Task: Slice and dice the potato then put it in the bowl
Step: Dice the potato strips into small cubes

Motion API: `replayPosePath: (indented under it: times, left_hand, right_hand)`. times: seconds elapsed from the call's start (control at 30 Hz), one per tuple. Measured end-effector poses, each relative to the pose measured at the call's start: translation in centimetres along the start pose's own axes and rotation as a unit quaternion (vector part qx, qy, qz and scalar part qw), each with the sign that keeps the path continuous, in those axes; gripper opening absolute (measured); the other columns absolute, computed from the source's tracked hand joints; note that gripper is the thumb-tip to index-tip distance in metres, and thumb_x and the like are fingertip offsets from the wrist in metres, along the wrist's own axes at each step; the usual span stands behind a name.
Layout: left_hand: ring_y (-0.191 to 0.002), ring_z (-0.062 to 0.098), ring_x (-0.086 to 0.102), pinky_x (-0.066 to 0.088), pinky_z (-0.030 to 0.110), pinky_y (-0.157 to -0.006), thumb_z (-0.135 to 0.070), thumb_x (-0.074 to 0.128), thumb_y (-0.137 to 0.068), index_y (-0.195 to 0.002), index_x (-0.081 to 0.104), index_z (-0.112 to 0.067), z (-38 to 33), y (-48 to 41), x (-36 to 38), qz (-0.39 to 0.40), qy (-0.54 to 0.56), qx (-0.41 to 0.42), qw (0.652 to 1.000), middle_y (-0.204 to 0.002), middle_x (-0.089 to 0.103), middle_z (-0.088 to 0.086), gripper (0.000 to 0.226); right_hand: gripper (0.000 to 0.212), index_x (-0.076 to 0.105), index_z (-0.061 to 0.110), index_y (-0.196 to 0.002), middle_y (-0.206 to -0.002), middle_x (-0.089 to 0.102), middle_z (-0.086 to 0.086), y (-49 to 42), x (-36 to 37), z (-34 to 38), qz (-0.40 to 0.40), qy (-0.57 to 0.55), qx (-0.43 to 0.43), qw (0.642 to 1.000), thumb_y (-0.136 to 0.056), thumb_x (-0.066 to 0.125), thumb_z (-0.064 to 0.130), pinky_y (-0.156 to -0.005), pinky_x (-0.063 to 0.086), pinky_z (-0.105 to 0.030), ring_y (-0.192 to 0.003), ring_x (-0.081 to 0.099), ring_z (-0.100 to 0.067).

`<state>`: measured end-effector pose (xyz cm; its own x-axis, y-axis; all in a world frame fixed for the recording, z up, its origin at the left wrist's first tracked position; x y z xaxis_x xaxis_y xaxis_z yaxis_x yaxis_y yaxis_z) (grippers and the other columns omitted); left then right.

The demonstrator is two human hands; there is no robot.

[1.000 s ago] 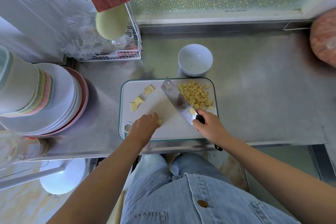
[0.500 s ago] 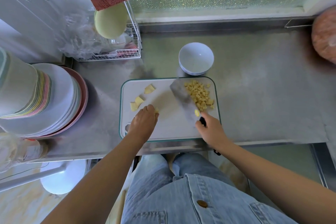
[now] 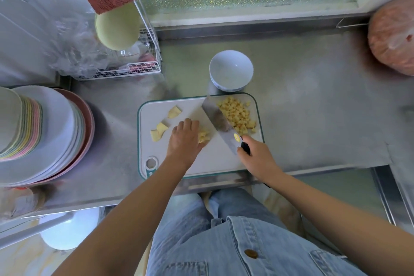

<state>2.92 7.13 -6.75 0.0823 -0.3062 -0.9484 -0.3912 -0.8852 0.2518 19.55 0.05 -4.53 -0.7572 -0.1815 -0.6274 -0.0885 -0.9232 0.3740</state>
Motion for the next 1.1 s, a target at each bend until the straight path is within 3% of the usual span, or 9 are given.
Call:
replayPosePath:
  times: [0.17,0.37,0.5,0.63,0.77,0.93,1.1]
  left_hand:
    - [-0.122,0.028,0.043,0.036,0.037,-0.103,-0.046,0.073,-0.078,-0.136,0.042,-0.012,1.7,1.3,-0.2,-0.021,0.047,-0.015,0.999,-0.131,0.045,0.009,0.074]
    - [-0.121,0.029,0.043,0.036,0.039,-0.106,-0.041,0.066,-0.083,-0.14,0.041,-0.015,2.5,2.3,0.3,-0.018,0.06,-0.046,0.997,-0.133,0.044,0.009,0.067]
    - [-0.115,0.028,0.047,0.041,0.037,-0.1,-0.025,0.063,-0.088,-0.128,0.055,-0.016,2.2,1.5,-0.6,-0.036,0.091,-0.043,0.994,-0.126,0.051,0.009,0.042]
    - [-0.108,0.025,0.052,0.044,0.033,-0.094,-0.024,0.062,-0.092,-0.118,0.062,-0.015,2.5,1.0,-0.6,-0.04,0.11,-0.055,0.992,-0.117,0.059,0.007,0.028]
    - [-0.093,0.029,0.06,0.047,0.034,-0.083,-0.018,0.068,-0.087,-0.11,0.07,-0.013,2.9,1.0,-0.9,-0.063,0.184,-0.087,0.977,-0.105,0.062,0.008,0.023]
    - [-0.098,0.03,0.058,0.052,0.038,-0.087,-0.018,0.072,-0.081,-0.12,0.065,-0.012,2.6,1.6,-1.3,-0.079,0.173,-0.074,0.979,-0.11,0.061,0.011,0.04]
    - [-0.086,0.031,0.06,0.055,0.038,-0.072,-0.017,0.075,-0.077,-0.098,0.069,-0.009,4.3,2.4,-0.9,-0.082,0.171,-0.096,0.977,-0.096,0.065,0.012,0.024]
  right_hand:
    - [0.038,0.023,0.023,-0.064,-0.055,0.03,0.001,0.1,0.2,0.4,0.002,0.009,-0.01,1.0,-0.089,0.049,0.009,-0.054,0.02,-0.033,-0.052,0.024,-0.015]
    - [0.04,0.022,0.027,-0.065,-0.051,0.031,0.002,0.5,0.3,0.4,-0.001,0.053,-0.027,0.998,-0.089,0.049,0.01,-0.05,0.019,-0.033,-0.047,0.027,-0.015]
    - [0.039,0.024,0.028,-0.066,-0.052,0.034,0.004,0.8,0.9,0.7,0.015,0.057,-0.044,0.997,-0.091,0.049,0.012,-0.049,0.021,-0.03,-0.047,0.031,-0.013]
    - [0.04,0.024,0.029,-0.066,-0.051,0.034,0.005,0.7,0.8,1.0,0.011,0.059,-0.052,0.997,-0.091,0.05,0.012,-0.049,0.02,-0.028,-0.046,0.031,-0.012]
    - [0.04,0.025,0.031,-0.067,-0.051,0.034,0.005,0.9,0.5,1.0,0.001,0.06,-0.049,0.997,-0.092,0.049,0.012,-0.048,0.019,-0.026,-0.046,0.031,-0.013]
    - [0.036,0.027,0.029,-0.068,-0.052,0.034,0.004,0.7,0.5,1.3,-0.016,0.053,-0.043,0.998,-0.092,0.049,0.013,-0.049,0.021,-0.029,-0.047,0.031,-0.013]
    - [0.025,0.035,0.023,-0.074,-0.053,0.034,0.006,0.8,0.1,1.6,-0.03,0.053,-0.046,0.997,-0.093,0.049,0.012,-0.049,0.022,-0.027,-0.047,0.031,-0.011]
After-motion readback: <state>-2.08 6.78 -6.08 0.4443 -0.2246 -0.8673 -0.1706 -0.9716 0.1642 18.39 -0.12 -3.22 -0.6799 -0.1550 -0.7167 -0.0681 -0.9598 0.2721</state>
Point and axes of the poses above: each hand's wrist, its own y-axis away from the middle knuckle, its own x-axis out of the palm, z = x × y, the point moved 9 cm from there along -y, towards the middle knuckle
